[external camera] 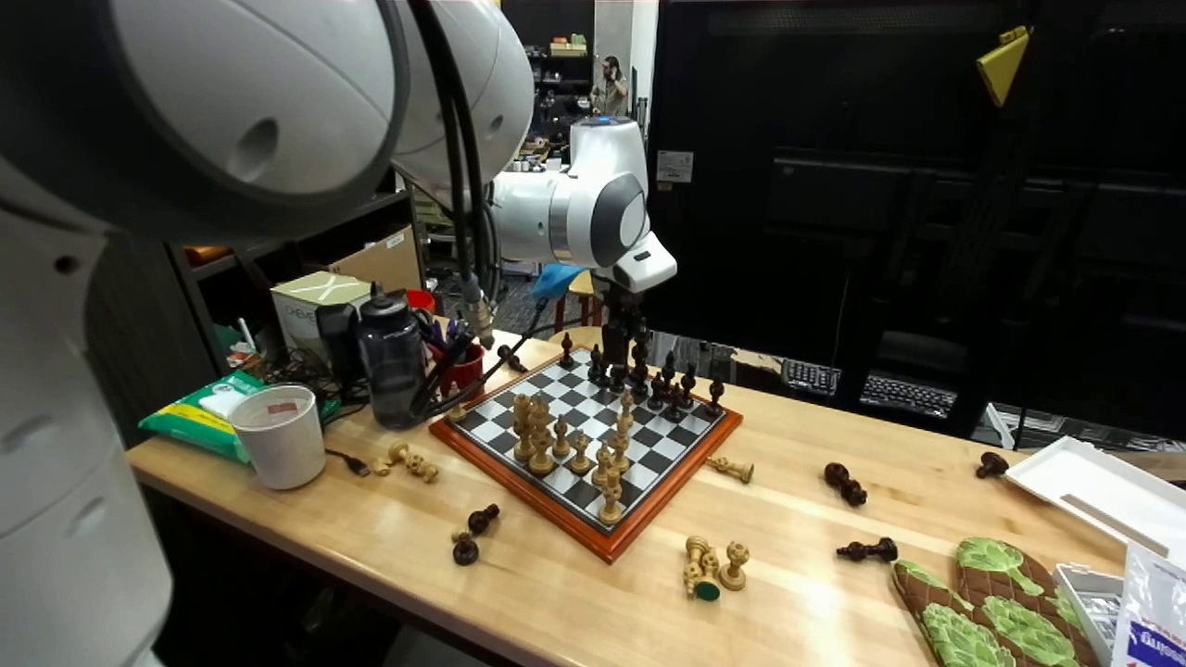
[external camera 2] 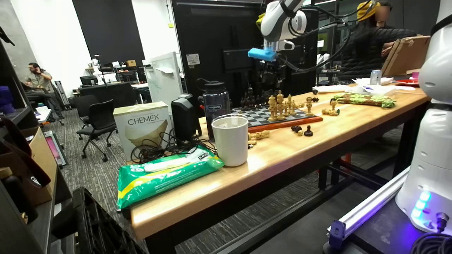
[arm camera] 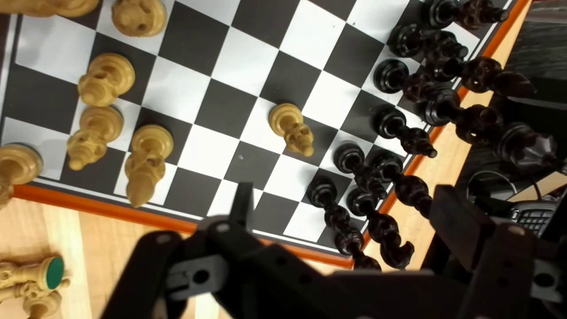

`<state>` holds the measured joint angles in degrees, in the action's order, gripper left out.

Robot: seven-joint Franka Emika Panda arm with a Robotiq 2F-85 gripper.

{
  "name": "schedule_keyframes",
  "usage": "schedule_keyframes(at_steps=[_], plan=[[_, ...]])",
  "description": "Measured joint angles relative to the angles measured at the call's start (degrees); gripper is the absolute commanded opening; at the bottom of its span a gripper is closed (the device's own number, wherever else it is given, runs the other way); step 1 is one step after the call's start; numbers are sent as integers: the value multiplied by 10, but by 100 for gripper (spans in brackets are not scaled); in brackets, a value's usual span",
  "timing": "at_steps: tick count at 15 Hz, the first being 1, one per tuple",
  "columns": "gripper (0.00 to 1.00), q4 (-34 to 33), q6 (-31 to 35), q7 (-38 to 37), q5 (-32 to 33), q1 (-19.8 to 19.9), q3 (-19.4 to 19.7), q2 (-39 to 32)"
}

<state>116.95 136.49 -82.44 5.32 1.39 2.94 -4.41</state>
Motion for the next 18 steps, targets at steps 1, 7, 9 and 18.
schedule_keyframes(at_steps=[1,7,9,18], plan=[[100,5,8,3,-1,0,0,0],[100,31,40,20,-8,0,1,-4],[100,34,43,26,-15,0,2,-8],[100,39,42,42,-23,0,10,-26]])
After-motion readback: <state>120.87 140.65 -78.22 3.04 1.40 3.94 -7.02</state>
